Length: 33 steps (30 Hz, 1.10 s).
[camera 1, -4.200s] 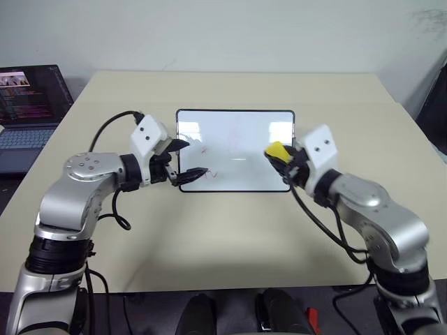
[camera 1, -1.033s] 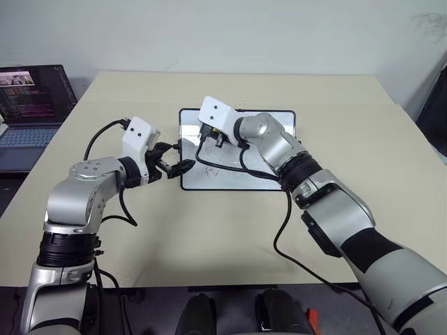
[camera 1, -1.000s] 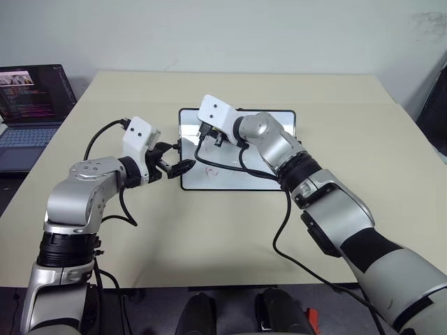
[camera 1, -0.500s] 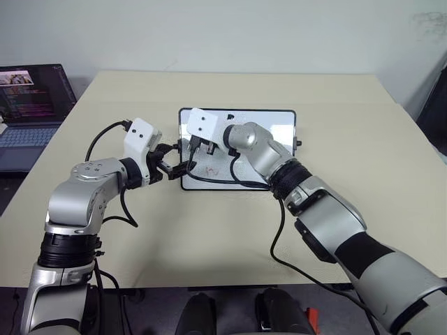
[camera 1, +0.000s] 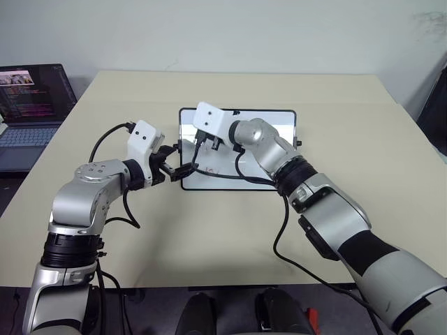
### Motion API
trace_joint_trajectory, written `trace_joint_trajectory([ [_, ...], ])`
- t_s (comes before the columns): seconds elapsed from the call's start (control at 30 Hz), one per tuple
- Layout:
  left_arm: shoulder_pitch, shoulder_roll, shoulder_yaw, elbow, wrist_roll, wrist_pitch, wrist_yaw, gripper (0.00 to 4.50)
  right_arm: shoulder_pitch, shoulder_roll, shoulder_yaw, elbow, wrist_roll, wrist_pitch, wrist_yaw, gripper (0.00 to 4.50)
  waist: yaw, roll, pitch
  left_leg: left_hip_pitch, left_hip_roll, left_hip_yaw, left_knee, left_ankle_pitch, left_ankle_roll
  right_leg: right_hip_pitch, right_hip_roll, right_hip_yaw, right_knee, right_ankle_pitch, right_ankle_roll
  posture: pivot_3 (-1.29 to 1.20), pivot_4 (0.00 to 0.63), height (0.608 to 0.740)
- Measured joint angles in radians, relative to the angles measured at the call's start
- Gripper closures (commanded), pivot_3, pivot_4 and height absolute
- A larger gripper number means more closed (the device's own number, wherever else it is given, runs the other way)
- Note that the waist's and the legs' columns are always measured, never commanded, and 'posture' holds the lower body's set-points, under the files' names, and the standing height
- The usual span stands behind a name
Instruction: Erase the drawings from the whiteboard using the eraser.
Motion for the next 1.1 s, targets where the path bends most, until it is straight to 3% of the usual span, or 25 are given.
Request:
trace_joint_trajectory([
  [0.17,-0.001,0.007,0.004,0.008,-0.001,-0.009,-0.005,0.00,0.145,-0.045,-0.102,-0.391,0.130,0.208,0.090,3.21,0.000,0.000,0.000,-0.001,0.000,0.000,-0.001,0.000,0.000,0.000,0.000,0.000,-0.002,0.000,0.000,0.00,0.150,0.740],
  [0.37,0.041,0.046,0.004,0.007,-0.001,-0.008,-0.039,0.00,0.316,-0.177,-0.094,-0.896,0.197,0.484,0.189,3.21,0.000,0.000,0.000,-0.001,0.000,-0.001,-0.001,0.000,0.000,0.000,0.000,-0.001,-0.004,0.000,0.000,0.00,0.150,0.740],
  [0.7,0.134,0.103,-0.002,0.016,0.027,-0.027,-0.064,0.00,0.677,-0.350,-0.057,-1.379,0.261,0.733,0.234,3.21,0.001,0.000,0.000,-0.001,0.000,-0.001,-0.001,0.000,0.001,0.001,0.001,-0.001,-0.005,-0.001,0.001,0.00,0.150,0.740],
  [0.9,0.161,0.047,0.039,0.012,-0.008,-0.058,-0.065,0.00,0.844,-0.340,-0.055,-1.429,0.295,0.736,0.181,3.21,0.000,0.000,0.000,0.000,0.000,-0.001,-0.001,0.000,0.001,0.002,0.001,-0.001,-0.006,-0.001,0.001,0.00,0.150,0.740],
  [1.1,0.167,0.047,0.044,0.011,-0.019,-0.077,-0.067,0.00,0.849,-0.297,-0.016,-1.415,0.293,0.700,0.121,3.21,0.000,0.000,0.000,0.000,0.001,-0.001,-0.001,0.000,0.001,0.002,0.003,-0.001,-0.006,-0.001,0.001,0.00,0.150,0.740],
])
